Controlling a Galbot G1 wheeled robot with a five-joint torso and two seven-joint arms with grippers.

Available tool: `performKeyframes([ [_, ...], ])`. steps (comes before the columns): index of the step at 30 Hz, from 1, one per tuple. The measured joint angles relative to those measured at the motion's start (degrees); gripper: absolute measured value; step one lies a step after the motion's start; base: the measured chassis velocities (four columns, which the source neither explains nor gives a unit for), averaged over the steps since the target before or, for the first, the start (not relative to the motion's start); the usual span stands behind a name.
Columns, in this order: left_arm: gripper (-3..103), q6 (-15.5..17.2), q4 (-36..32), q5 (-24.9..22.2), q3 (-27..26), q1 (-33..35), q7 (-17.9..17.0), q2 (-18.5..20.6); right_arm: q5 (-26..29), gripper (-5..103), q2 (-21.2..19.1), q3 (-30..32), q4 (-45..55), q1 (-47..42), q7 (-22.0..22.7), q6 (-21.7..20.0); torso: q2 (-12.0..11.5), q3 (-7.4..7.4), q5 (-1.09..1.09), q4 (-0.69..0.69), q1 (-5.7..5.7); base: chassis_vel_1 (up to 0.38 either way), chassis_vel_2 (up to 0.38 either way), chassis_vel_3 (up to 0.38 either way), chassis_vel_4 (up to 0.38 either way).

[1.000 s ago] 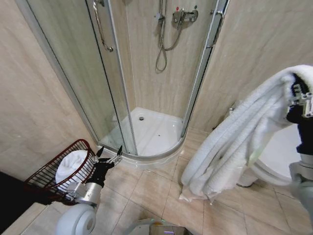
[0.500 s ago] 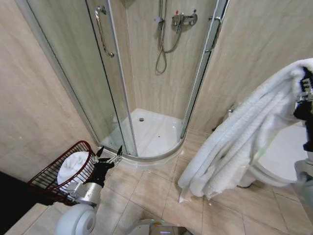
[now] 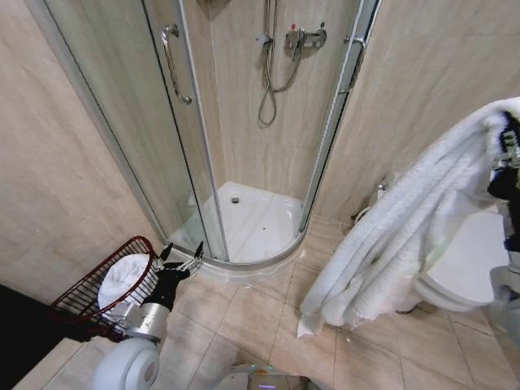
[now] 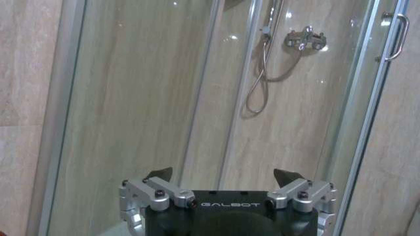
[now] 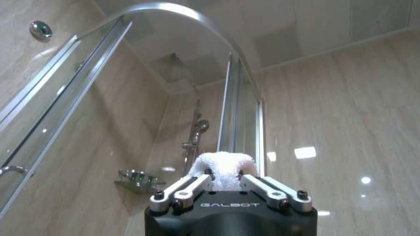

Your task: Discard the used towel into the hamper.

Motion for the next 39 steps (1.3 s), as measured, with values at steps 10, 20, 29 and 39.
performKeyframes([
  [10, 100, 0.00, 0.00, 0.00, 0.00, 0.00, 0.00, 0.00, -0.78, 7, 0.46, -0.55, 0.00, -0.25, -0.18, 0.11, 2.56, 1.62, 0.00, 0.00, 0.96, 0.000, 0.000, 0.000, 0.000],
  [20, 100, 0.00, 0.00, 0.00, 0.00, 0.00, 0.00, 0.00, -1.14, 7, 0.59, -0.84, 0.00, -0.37, -0.26, 0.28, 4.79, 2.96, -0.01, 0.00, 1.85, 0.000, 0.000, 0.000, 0.000],
  [29, 100, 0.00, 0.00, 0.00, 0.00, 0.00, 0.00, 0.00, -1.15, 7, 0.68, -0.96, 0.00, -0.47, -0.25, 0.30, 6.94, 4.22, -0.01, 0.00, 2.74, 0.000, 0.000, 0.000, 0.000],
  [39, 100, 0.00, 0.00, 0.00, 0.00, 0.00, 0.00, 0.00, -1.35, 7, 1.00, -1.02, 0.00, -0.82, -0.24, 0.32, 9.46, 5.67, -0.01, 0.00, 3.80, 0.000, 0.000, 0.000, 0.000],
])
